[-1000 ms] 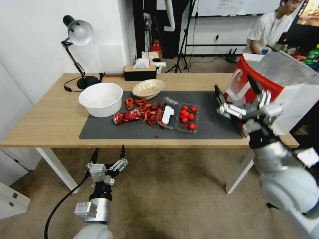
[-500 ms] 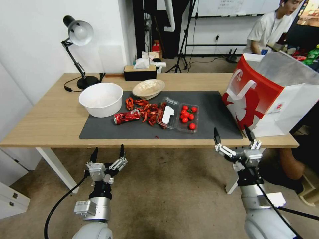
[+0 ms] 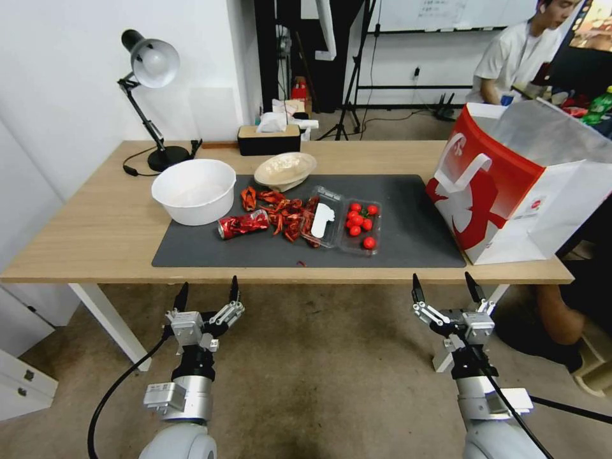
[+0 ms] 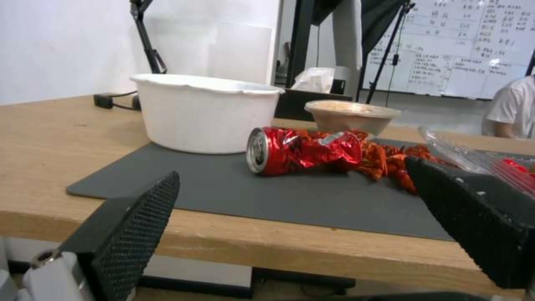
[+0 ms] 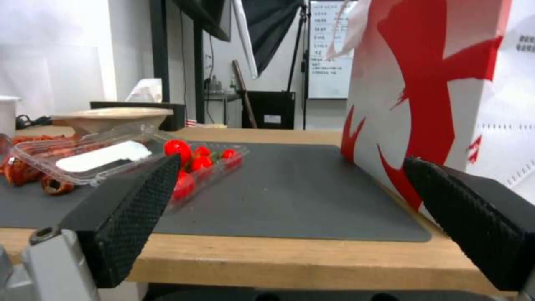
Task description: Pick up the trash from the table and place it into the takeout bag.
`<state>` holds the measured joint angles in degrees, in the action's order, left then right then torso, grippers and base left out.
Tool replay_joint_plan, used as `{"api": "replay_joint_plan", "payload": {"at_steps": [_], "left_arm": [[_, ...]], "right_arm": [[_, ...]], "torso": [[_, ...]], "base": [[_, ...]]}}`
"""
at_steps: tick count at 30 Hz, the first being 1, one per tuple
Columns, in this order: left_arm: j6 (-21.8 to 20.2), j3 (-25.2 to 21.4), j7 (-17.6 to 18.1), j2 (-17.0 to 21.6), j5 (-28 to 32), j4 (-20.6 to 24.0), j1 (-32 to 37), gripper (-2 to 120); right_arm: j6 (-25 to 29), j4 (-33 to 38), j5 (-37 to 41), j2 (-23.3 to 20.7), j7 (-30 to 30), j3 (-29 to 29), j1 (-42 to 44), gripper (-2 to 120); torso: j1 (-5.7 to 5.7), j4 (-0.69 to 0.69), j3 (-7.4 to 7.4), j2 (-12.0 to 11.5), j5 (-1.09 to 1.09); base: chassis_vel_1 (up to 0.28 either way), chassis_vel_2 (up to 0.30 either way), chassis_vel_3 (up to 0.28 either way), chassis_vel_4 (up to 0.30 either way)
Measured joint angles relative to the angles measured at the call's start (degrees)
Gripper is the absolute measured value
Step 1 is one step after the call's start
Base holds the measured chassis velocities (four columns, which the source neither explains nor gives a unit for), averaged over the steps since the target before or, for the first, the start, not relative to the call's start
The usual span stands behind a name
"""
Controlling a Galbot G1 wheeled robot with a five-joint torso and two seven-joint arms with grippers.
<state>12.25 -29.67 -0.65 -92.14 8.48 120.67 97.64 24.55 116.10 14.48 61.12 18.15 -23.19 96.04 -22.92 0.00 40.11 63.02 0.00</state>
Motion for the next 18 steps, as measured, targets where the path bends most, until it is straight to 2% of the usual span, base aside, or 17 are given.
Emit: {"api": "replay_joint_plan", "payload": {"at_steps": [13, 18], "left_arm": [[0.28, 0.39, -0.13, 0.0, 0.42, -0.04, -0.56, 100], [0.85, 0.68, -1.06, 1.52, 0.81, -0.17, -2.28, 100]], "right_arm": [[0.04, -0.2, 0.47, -0.05, -0.25, -0.04, -0.46, 100], [0.04, -0.01, 0.47, -0.3, -0.32, -0.02, -0.74, 100]], "torso": [[0.0, 0.0, 0.0, 0.0, 0.0], [0.0, 0.0, 0.0, 0.0, 0.0]], "base": [[0.0, 0.0, 0.0, 0.0], [0.0, 0.0, 0.0, 0.0]]}}
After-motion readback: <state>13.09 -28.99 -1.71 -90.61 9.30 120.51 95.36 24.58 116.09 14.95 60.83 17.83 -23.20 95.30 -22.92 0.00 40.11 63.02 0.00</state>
